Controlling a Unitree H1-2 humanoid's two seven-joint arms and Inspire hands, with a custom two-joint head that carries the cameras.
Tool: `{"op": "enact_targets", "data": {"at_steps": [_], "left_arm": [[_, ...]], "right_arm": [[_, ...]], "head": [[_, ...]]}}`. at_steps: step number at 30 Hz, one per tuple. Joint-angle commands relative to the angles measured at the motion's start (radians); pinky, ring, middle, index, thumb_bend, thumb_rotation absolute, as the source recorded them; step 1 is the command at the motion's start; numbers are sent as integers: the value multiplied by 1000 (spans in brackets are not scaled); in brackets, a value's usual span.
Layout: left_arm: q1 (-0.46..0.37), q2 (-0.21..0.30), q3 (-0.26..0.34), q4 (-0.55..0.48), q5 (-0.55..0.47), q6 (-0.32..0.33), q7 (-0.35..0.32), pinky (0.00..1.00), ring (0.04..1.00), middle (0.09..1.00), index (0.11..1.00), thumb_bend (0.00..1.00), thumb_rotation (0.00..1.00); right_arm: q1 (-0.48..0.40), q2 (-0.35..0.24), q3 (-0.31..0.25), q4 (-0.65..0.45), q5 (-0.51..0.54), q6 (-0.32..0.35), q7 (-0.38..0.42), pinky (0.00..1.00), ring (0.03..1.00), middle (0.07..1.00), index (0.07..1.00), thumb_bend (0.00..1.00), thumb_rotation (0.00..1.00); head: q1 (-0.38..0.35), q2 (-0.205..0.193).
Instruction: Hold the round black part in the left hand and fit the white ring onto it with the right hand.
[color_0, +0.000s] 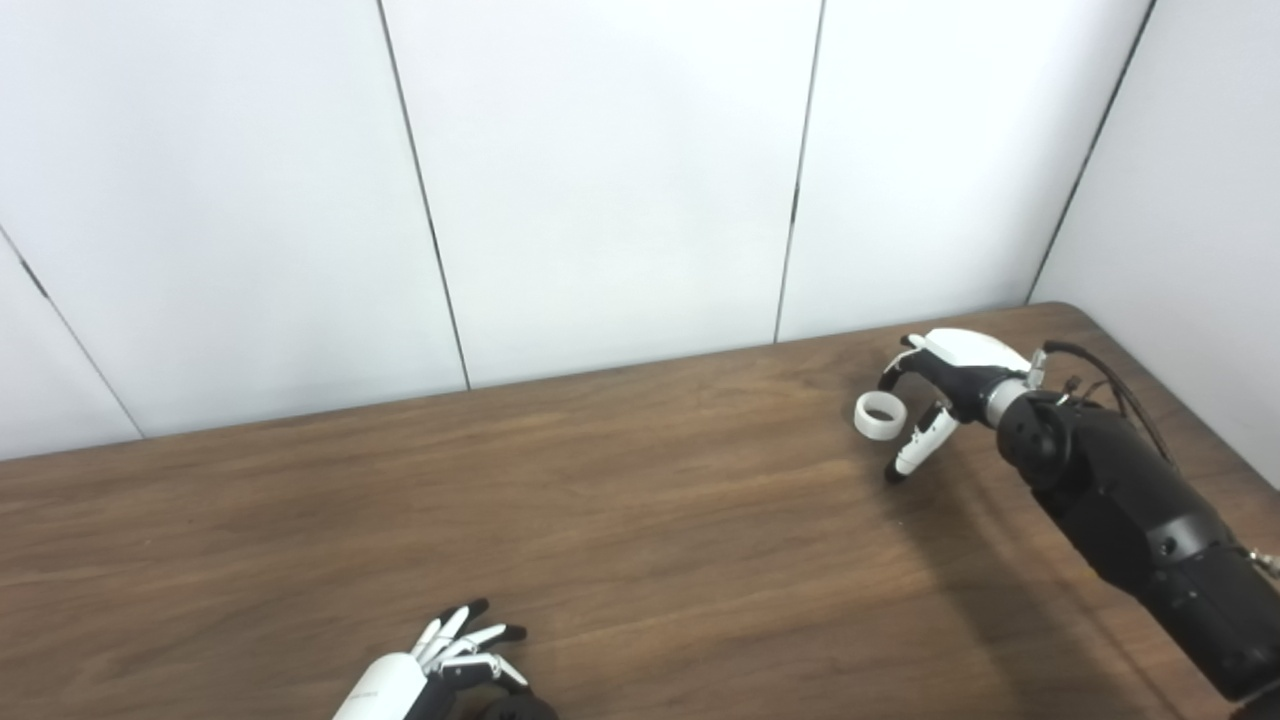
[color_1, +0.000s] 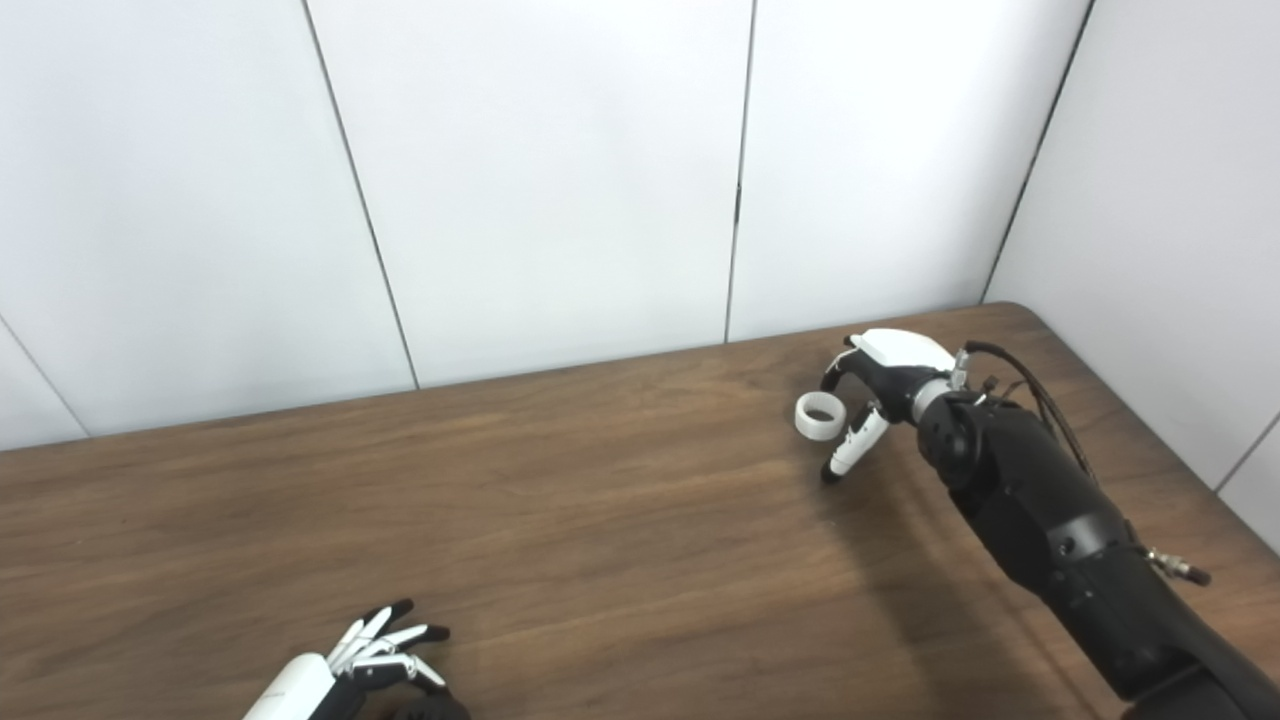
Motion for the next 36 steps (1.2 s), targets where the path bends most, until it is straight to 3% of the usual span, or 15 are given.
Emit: {"op": "enact_targets", "data": {"at_steps": [1, 8, 22, 36], "left_arm": [[21, 8, -6, -22, 12, -5, -28, 1000, 1000, 868, 480, 518, 42], [29, 5, -4, -34, 15, -3, -30, 1000, 1000, 867, 480, 519, 42], [37, -8, -3, -50, 28, 7, -40, 1000, 1000, 868, 480, 519, 42], [51, -24, -7, -86, 41, 39, -62, 1000, 1000, 870, 480, 519, 42]], "right_arm": [[-47, -26, -1, -2, -9, 0, 0, 0, 1000, 1000, 735, 917, 249], [-42, -23, 5, 4, -4, 21, 21, 0, 1000, 1000, 754, 873, 257], [-61, -14, 23, 39, 24, -4, 29, 0, 1000, 1000, 763, 868, 251], [-94, -9, 48, 86, 44, -17, 52, 0, 1000, 1000, 850, 900, 260]], "head": [[1, 0], [7, 5], [27, 5], [43, 11]]}}
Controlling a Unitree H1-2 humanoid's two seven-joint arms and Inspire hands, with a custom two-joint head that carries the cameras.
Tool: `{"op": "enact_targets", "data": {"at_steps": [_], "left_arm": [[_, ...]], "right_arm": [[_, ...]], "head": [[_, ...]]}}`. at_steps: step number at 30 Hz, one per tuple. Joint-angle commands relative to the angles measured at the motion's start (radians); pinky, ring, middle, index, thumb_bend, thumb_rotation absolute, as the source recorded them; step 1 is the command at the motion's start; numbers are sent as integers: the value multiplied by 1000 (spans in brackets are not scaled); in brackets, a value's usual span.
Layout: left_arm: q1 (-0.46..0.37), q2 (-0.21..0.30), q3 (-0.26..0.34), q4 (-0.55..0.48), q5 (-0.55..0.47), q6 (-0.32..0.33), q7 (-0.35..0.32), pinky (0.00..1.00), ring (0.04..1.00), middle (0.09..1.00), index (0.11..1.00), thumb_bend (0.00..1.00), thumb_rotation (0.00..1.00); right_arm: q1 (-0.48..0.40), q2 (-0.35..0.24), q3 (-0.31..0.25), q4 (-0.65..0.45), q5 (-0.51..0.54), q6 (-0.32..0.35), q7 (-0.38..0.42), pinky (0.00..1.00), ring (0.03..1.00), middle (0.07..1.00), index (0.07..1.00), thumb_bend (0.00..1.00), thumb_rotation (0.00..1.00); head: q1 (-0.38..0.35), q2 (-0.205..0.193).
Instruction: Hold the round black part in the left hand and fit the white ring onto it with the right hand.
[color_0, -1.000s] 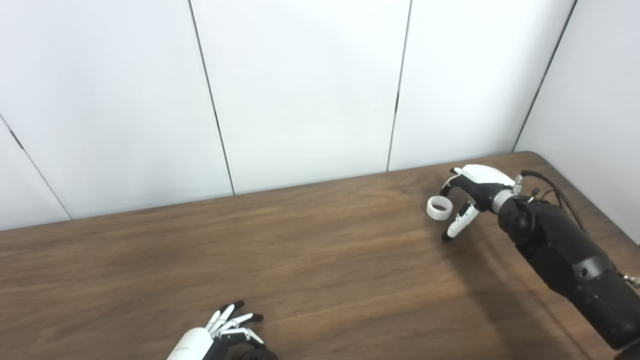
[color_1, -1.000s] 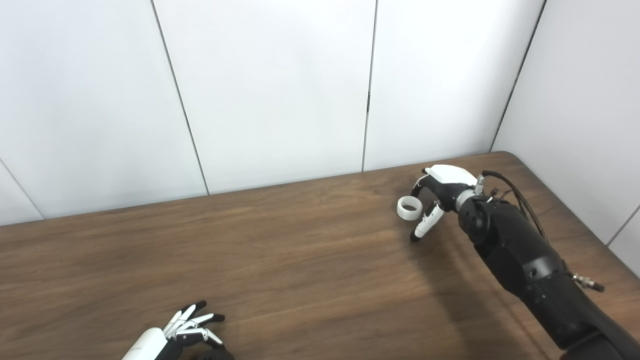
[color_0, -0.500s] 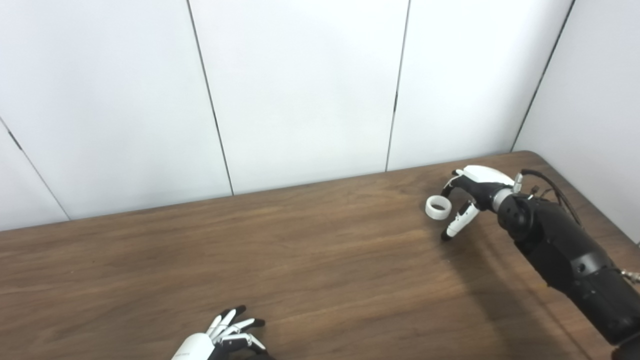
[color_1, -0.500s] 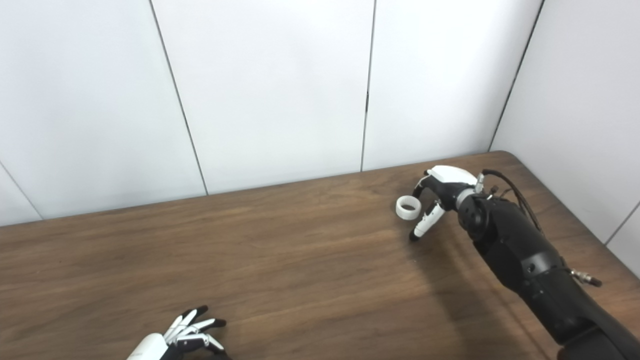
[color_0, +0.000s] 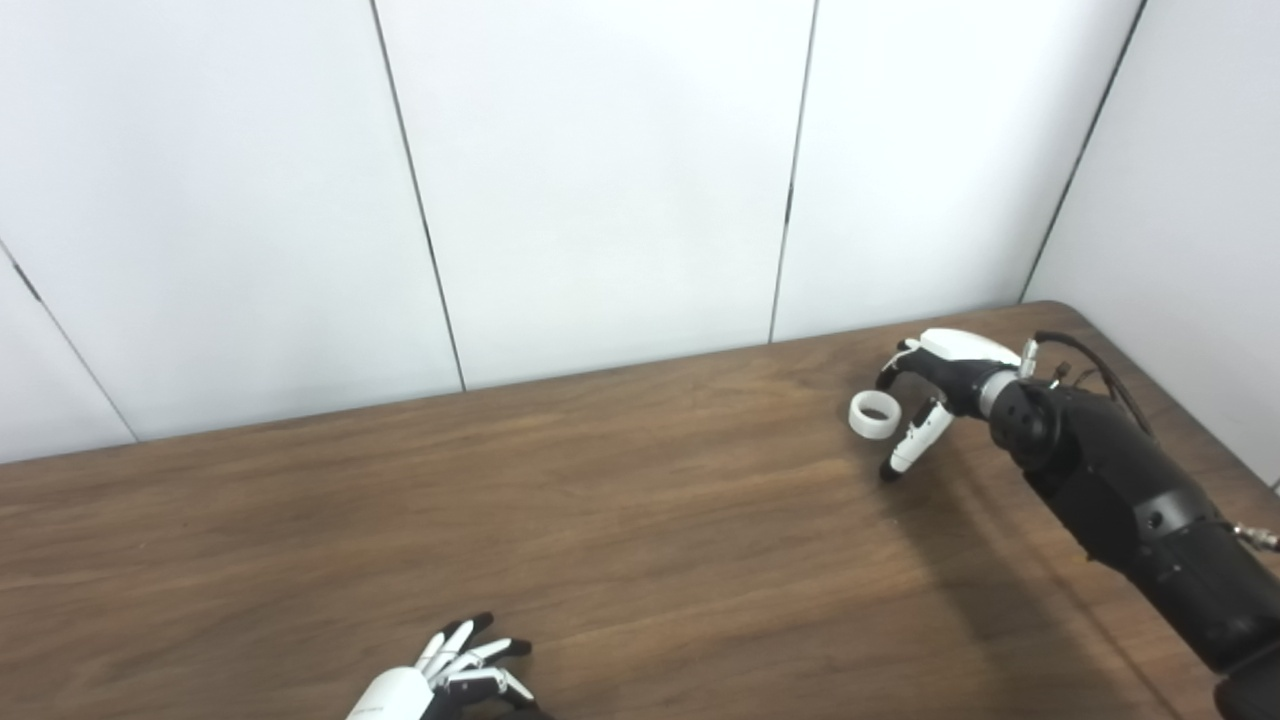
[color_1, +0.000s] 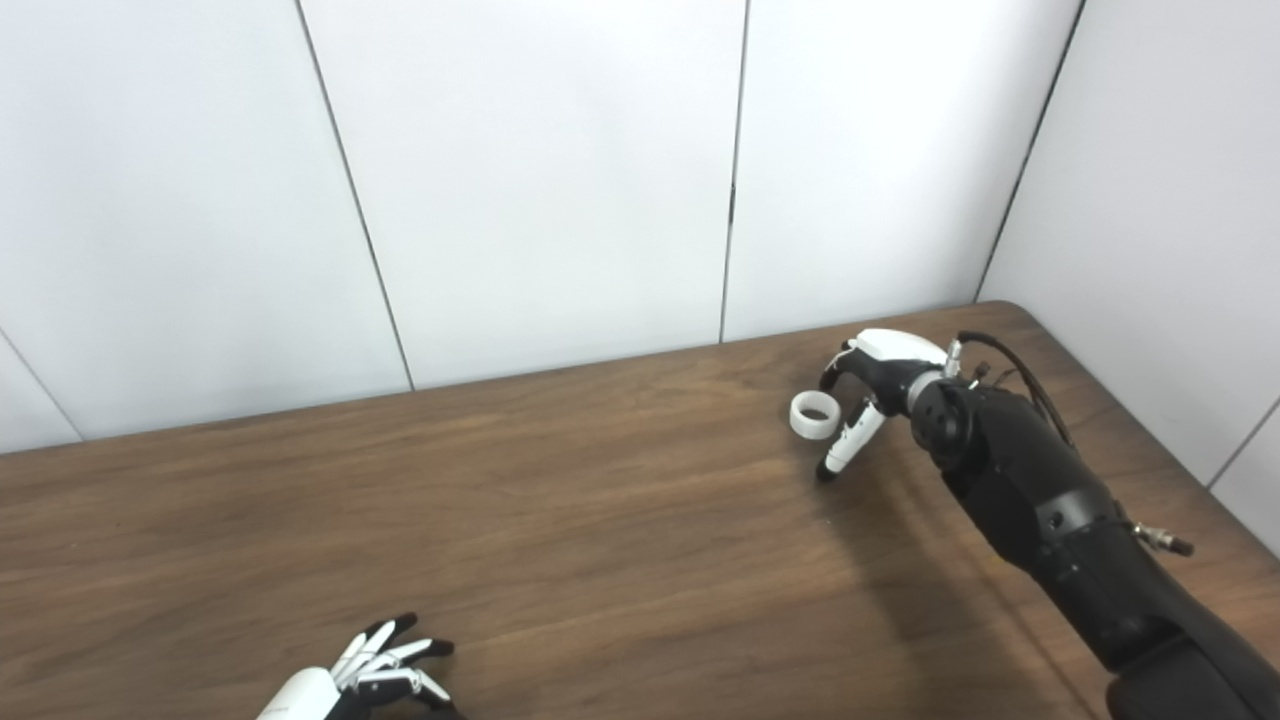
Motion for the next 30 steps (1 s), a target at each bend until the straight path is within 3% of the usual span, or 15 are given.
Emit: {"op": "enact_targets", "data": {"at_steps": [1, 19, 30], "left_arm": [[11, -3, -11, -22, 6, -4, -21, 1000, 1000, 869, 480, 519, 42], [18, -9, -8, -31, 13, -3, -27, 1000, 1000, 870, 480, 519, 43], [19, -10, -8, -28, 13, -9, -25, 1000, 1000, 868, 480, 519, 43]], "right_arm": [[-33, -7, 7, -2, 4, -13, 14, 0, 1000, 1000, 851, 902, 249], [-38, -3, 18, 15, 38, -23, 25, 0, 1000, 1000, 792, 874, 180], [-41, -3, 25, 28, 39, -33, 20, 0, 1000, 1000, 783, 870, 189]], "head": [[1, 1], [5, 10], [5, 11]]}}
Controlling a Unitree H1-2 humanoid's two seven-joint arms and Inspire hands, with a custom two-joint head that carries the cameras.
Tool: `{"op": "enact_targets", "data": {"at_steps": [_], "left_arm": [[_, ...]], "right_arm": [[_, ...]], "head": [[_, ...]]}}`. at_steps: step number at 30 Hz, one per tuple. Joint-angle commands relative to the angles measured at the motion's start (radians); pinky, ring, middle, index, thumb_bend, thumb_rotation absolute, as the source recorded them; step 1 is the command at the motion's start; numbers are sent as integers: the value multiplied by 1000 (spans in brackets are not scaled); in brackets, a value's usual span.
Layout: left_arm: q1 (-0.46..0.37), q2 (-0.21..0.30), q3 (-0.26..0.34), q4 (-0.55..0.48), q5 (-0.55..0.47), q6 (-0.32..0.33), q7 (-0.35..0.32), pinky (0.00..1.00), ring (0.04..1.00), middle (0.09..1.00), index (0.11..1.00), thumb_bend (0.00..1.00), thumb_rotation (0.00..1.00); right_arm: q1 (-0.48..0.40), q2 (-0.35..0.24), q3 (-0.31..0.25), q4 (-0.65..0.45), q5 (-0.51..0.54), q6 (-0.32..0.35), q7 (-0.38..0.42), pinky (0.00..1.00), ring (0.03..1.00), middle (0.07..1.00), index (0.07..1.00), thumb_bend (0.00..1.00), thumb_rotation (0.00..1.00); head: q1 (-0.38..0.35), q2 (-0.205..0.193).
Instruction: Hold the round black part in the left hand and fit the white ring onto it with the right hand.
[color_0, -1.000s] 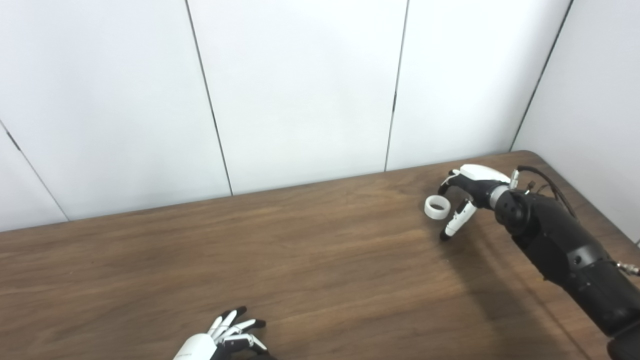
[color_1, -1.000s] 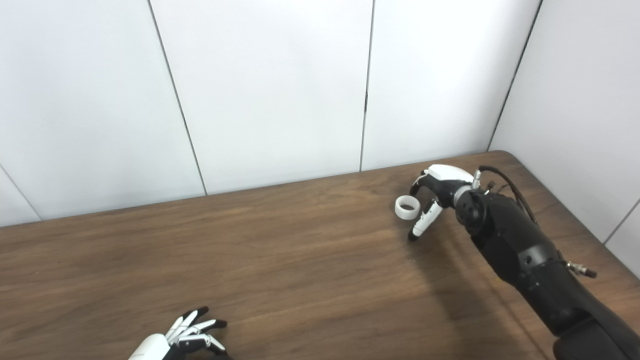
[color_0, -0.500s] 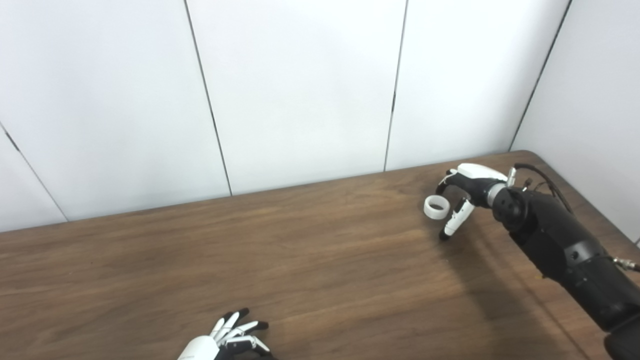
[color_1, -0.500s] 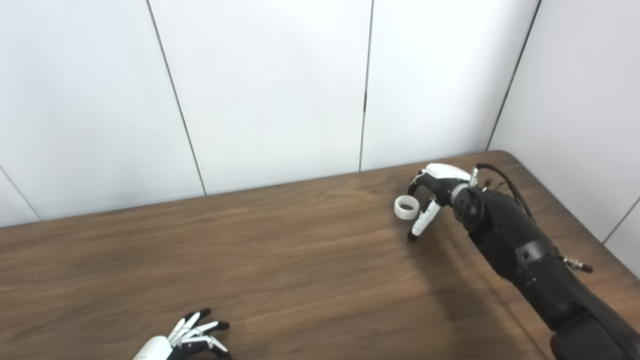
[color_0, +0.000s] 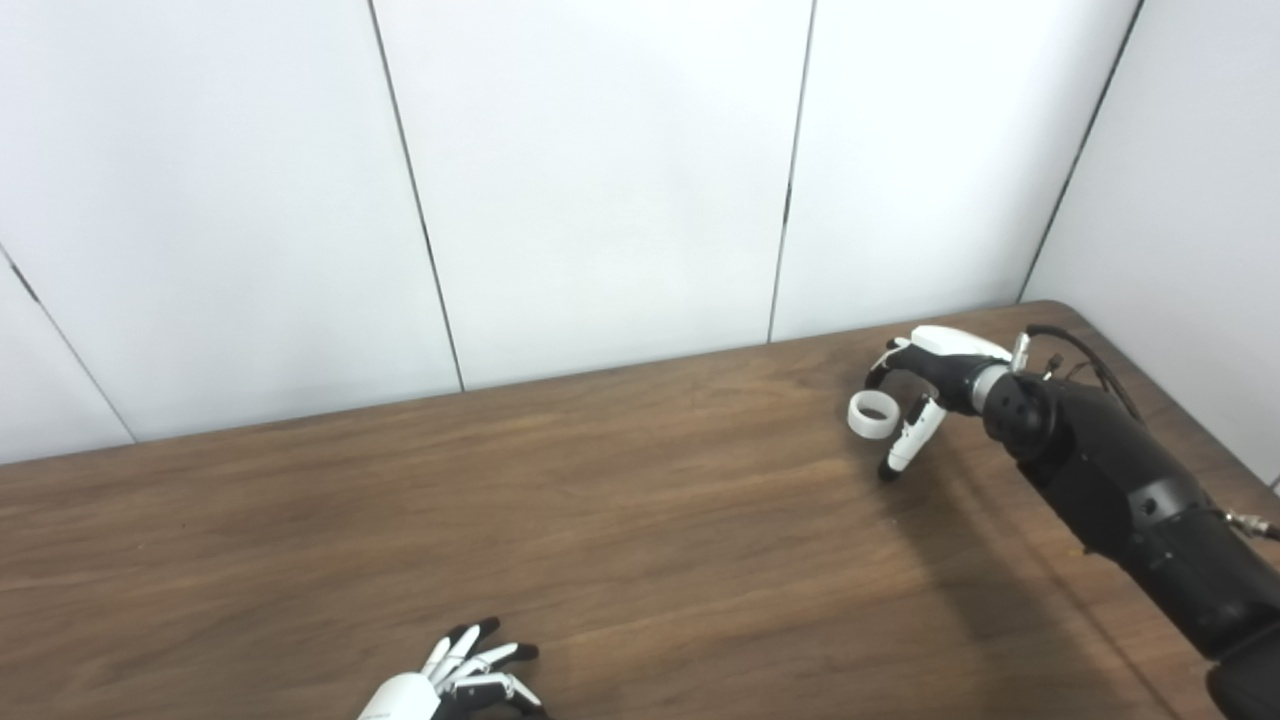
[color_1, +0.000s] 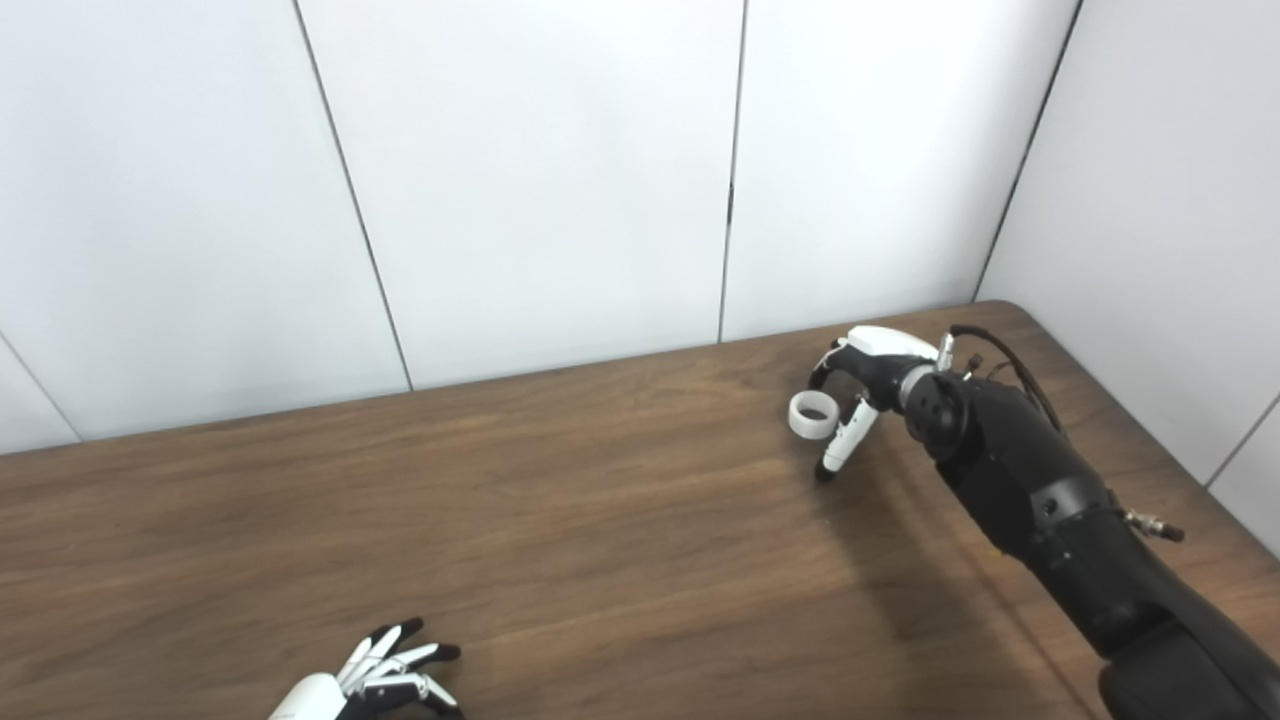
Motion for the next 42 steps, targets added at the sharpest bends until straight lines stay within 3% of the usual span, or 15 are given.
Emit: {"op": "enact_targets", "data": {"at_steps": [1, 7, 30, 31, 33, 42], "left_arm": [[5, 4, -9, -22, 6, -7, -24, 1000, 1000, 868, 480, 519, 43], [5, 1, -10, -20, 4, -7, -23, 1000, 1000, 867, 480, 519, 43], [5, -1, -10, -21, 7, -11, -23, 1000, 1000, 867, 480, 519, 43], [5, -1, -9, -21, 7, -11, -23, 1000, 1000, 866, 480, 519, 43], [5, -2, -9, -22, 8, -9, -25, 1000, 1000, 867, 480, 519, 43], [5, -1, -8, -22, 6, -12, -25, 1000, 1000, 869, 480, 519, 43]], "right_arm": [[-21, -4, 9, 5, 2, -18, 10, 0, 1000, 1000, 782, 869, 187], [-21, -6, 9, 4, 2, -20, 4, 0, 1000, 1000, 767, 865, 186], [-19, -3, 11, 14, -1, -58, -41, 0, 1000, 987, 558, 830, 91], [-19, -2, 12, 12, -4, -53, -41, 0, 1000, 989, 524, 680, 113], [-19, -1, 13, 8, -6, -46, -40, 0, 1000, 989, 496, 556, 129], [-12, -1, 4, 8, -2, -72, -59, 0, 1000, 969, 485, 523, 129]], "head": [[0, 1], [3, 1], [3, 5], [3, 5], [4, 5], [5, 8]]}}
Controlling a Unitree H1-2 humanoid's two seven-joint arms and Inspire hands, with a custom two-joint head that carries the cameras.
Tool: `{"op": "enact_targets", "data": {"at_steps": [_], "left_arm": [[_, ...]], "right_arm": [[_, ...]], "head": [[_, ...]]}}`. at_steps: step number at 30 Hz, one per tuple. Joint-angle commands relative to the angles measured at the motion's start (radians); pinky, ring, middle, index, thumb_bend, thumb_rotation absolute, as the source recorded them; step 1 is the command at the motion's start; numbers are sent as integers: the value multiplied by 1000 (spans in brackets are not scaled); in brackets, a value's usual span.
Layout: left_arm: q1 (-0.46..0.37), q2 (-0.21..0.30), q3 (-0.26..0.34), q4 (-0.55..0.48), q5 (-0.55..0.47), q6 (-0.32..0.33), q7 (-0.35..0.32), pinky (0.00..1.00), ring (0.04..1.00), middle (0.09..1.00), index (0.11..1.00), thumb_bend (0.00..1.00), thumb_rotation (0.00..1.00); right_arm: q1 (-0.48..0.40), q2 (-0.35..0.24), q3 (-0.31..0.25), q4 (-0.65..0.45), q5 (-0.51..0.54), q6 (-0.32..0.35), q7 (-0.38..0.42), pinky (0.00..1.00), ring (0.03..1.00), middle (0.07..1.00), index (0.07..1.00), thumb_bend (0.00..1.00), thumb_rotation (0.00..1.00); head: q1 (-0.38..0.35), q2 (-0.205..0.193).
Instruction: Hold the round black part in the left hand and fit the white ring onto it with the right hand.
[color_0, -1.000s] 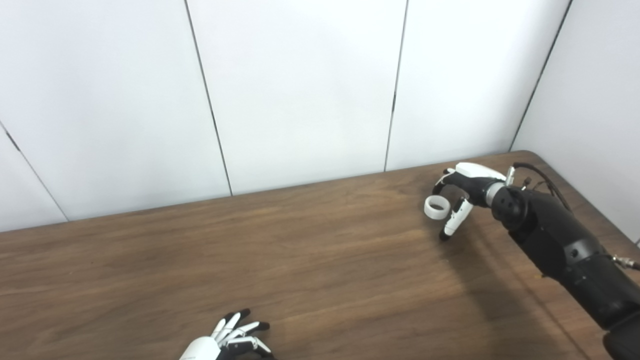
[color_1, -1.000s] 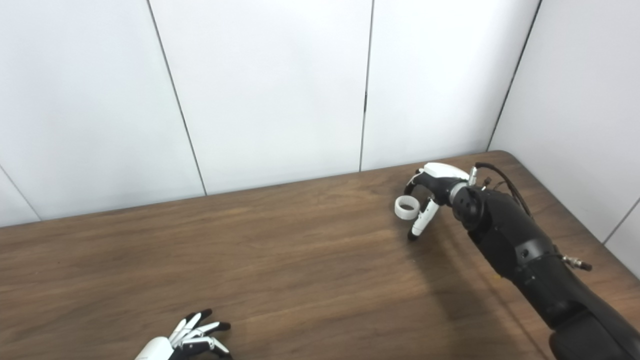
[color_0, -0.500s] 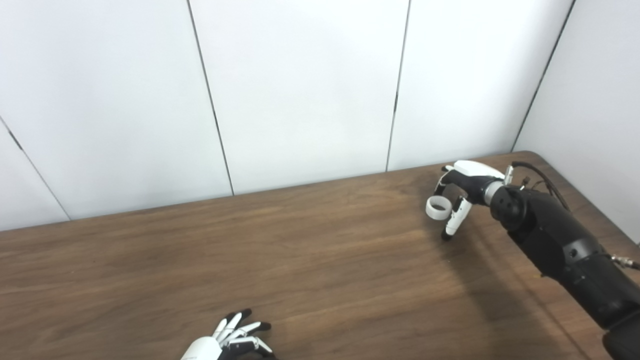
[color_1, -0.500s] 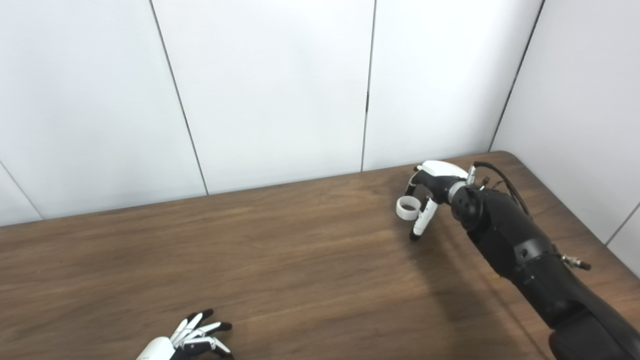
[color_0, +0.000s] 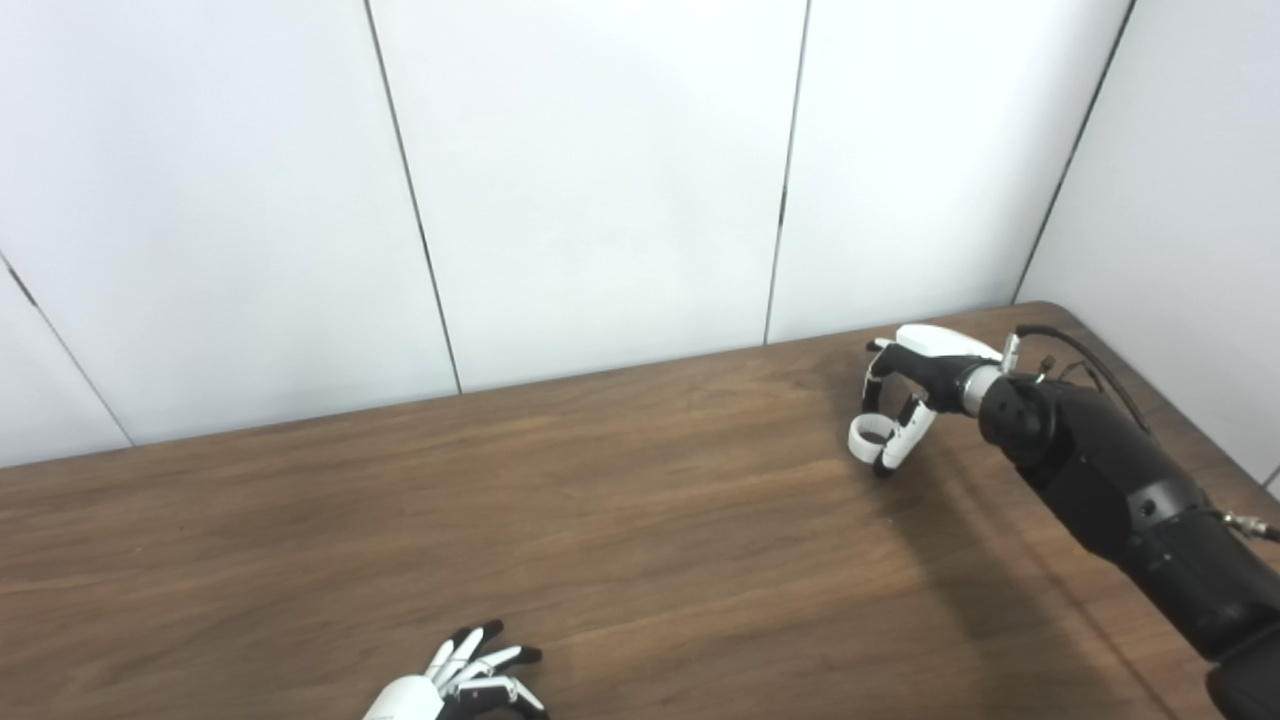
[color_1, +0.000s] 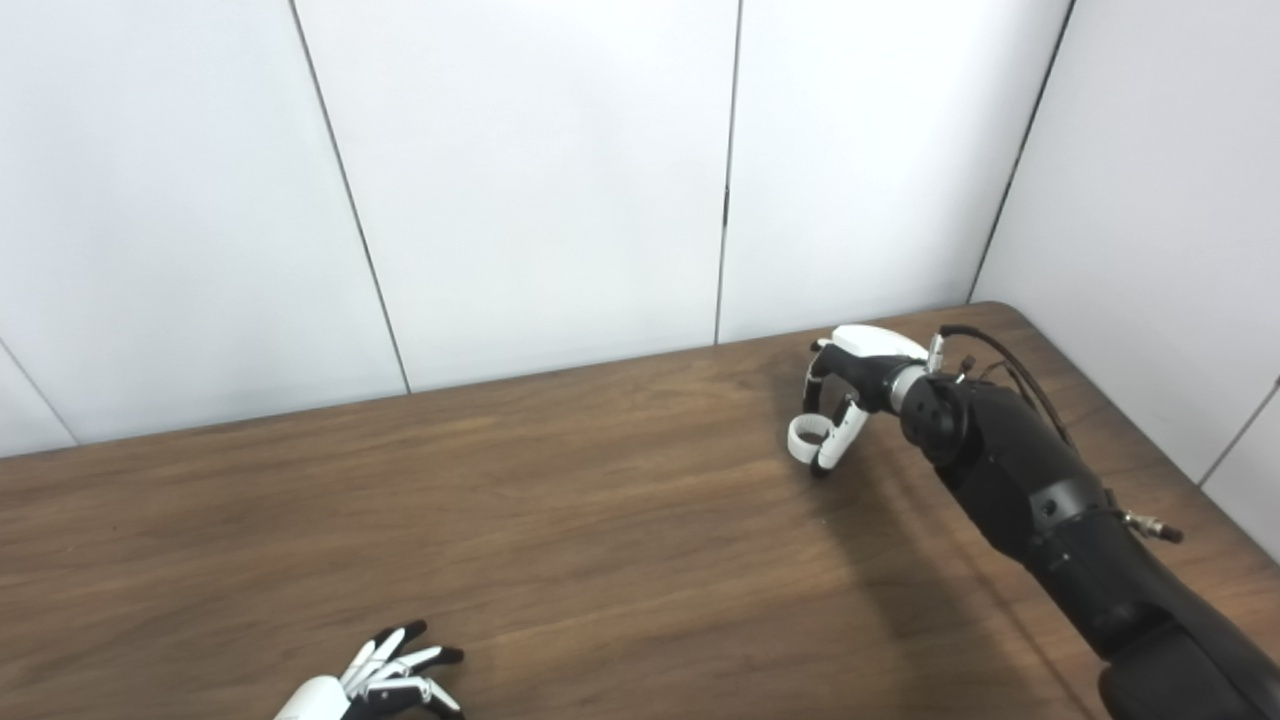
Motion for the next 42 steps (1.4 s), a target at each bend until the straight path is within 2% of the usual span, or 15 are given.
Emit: {"op": "enact_targets", "data": {"at_steps": [1, 14, 19, 23, 27, 30, 34, 42], "left_arm": [[1, 4, -8, -22, 4, -9, -22, 1000, 1000, 869, 480, 519, 43], [-1, 4, -5, -22, 4, -6, -24, 1000, 1000, 865, 480, 519, 43], [-17, -6, -4, -8, 20, -3, -14, 1000, 1000, 861, 480, 519, 43], [-61, -19, 8, 68, 37, -19, 24, 1000, 1000, 855, 480, 519, 43], [-96, -36, 7, 122, 47, -18, 30, 1000, 1000, 855, 480, 519, 43], [-110, -49, 2, 125, 54, 5, 11, 1000, 1000, 862, 480, 519, 43], [-134, -60, -5, 153, 73, -2, 21, 1000, 1000, 861, 480, 519, 44], [-191, -78, -20, 225, 101, -7, 45, 1000, 1000, 861, 480, 520, 45]], "right_arm": [[-13, -1, -2, 8, -13, -7, -26, 0, 1000, 968, 485, 523, 128], [-5, 0, 4, 9, -32, -52, -81, 0, 1000, 919, 480, 521, 123], [6, 2, -24, -12, -1, -86, -99, 0, 1000, 912, 479, 521, 121], [24, 4, -43, -76, 9, -117, -112, 0, 1000, 905, 478, 520, 120], [37, 7, -59, -135, 25, -137, -114, 0, 1000, 905, 478, 519, 120], [55, 13, -73, -203, 36, -124, -97, 0, 1000, 908, 478, 519, 120], [91, 33, -88, -320, 43, -109, -81, 0, 1000, 908, 478, 518, 119], [126, 71, -76, -492, 26, -81, -19, 0, 1000, 917, 478, 517, 121]], "head": [[0, 1], [6, 8], [39, 22], [62, 19], [78, 33], [89, 50], [94, 62], [97, 75]]}}
